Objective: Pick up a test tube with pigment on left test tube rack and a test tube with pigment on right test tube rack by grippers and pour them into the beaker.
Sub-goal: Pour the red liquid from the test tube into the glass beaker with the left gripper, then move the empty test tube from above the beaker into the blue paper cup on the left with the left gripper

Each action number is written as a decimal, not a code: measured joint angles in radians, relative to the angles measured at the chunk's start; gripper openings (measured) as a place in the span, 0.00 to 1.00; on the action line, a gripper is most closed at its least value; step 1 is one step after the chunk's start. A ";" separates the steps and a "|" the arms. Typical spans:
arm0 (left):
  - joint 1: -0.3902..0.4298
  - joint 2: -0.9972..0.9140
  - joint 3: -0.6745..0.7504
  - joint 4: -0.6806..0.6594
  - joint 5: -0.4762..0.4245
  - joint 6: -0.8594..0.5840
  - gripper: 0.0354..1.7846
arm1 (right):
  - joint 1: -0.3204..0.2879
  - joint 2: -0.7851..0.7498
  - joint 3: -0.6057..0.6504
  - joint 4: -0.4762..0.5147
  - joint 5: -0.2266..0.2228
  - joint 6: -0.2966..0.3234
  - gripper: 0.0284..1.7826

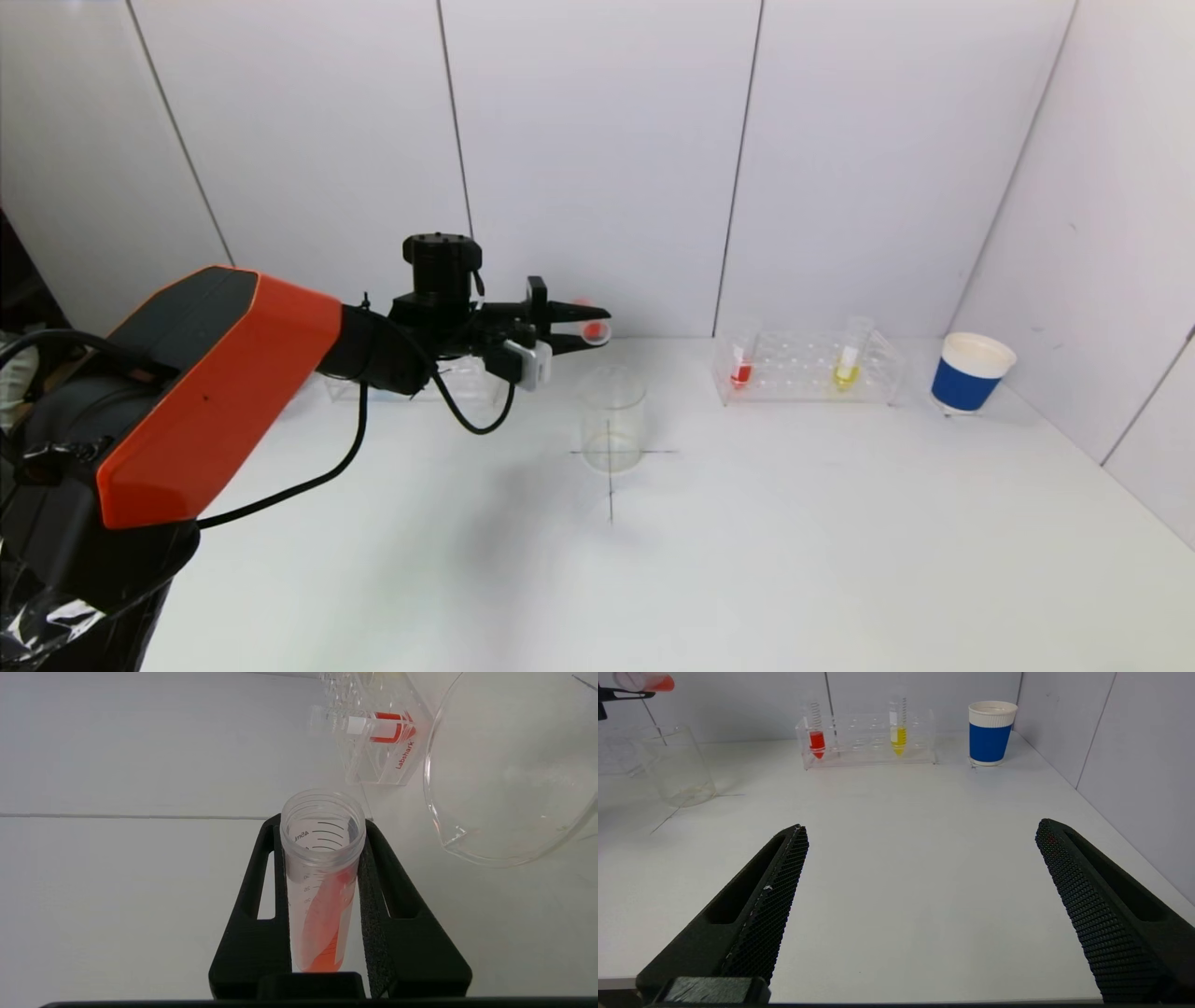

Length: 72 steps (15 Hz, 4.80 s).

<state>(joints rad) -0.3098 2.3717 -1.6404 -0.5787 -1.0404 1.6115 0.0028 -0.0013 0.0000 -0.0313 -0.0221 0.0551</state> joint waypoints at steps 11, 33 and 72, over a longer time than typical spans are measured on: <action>-0.009 -0.001 0.007 0.010 0.059 0.152 0.23 | 0.000 0.000 0.000 0.000 0.000 0.000 0.99; -0.038 -0.050 -0.001 0.113 0.169 0.325 0.23 | 0.000 0.000 0.000 0.000 0.001 0.000 0.99; -0.015 -0.529 -0.135 0.513 0.821 -1.102 0.23 | 0.000 0.000 0.000 0.000 0.001 0.000 0.99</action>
<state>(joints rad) -0.3251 1.8430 -1.7755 -0.0662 -0.2198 0.5094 0.0028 -0.0013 0.0000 -0.0317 -0.0215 0.0551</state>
